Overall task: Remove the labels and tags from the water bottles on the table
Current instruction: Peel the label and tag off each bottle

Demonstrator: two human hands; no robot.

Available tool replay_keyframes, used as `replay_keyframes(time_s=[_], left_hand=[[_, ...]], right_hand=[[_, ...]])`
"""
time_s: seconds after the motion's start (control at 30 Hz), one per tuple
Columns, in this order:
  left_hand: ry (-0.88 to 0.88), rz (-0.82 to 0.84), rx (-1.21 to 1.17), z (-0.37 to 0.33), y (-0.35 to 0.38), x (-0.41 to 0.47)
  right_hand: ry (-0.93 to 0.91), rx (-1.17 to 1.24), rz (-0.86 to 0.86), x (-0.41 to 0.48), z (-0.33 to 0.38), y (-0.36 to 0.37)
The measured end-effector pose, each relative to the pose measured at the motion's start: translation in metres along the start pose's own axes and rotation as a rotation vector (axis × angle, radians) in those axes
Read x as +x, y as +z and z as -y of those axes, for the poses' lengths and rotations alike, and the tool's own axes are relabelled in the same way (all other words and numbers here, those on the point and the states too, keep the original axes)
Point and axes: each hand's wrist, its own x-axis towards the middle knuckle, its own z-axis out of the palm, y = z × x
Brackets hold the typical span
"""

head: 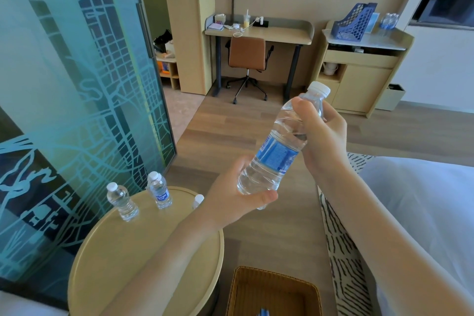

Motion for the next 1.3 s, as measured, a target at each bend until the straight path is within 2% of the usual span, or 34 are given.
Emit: replay_keyframes(time_s=[0.27,0.5,0.63,0.77,1.0,1.3], left_hand=[[0.026,-0.131,-0.087,0.005,0.017,-0.004],[0.023,-0.218,-0.216,0.008,0.029,-0.008],[0.030,-0.323,-0.220,0.009,0.029,-0.005],[0.065,-0.394,-0.246,0.006,0.029,-0.002],[0.185,-0.456,-0.103,0.005,0.032,-0.002],[0.108,-0.453,-0.233,0.012,0.029,-0.001]], right_hand=[[0.056,0.019,0.073,0.004,0.001,-0.003],[0.040,-0.194,0.214,0.009,0.003,-0.002],[0.043,-0.320,0.080,-0.008,-0.007,-0.004],[-0.110,-0.460,-0.048,-0.034,-0.022,0.000],[-0.233,-0.571,-0.081,-0.048,-0.037,0.032],[-0.251,-0.506,-0.052,-0.047,-0.051,0.022]])
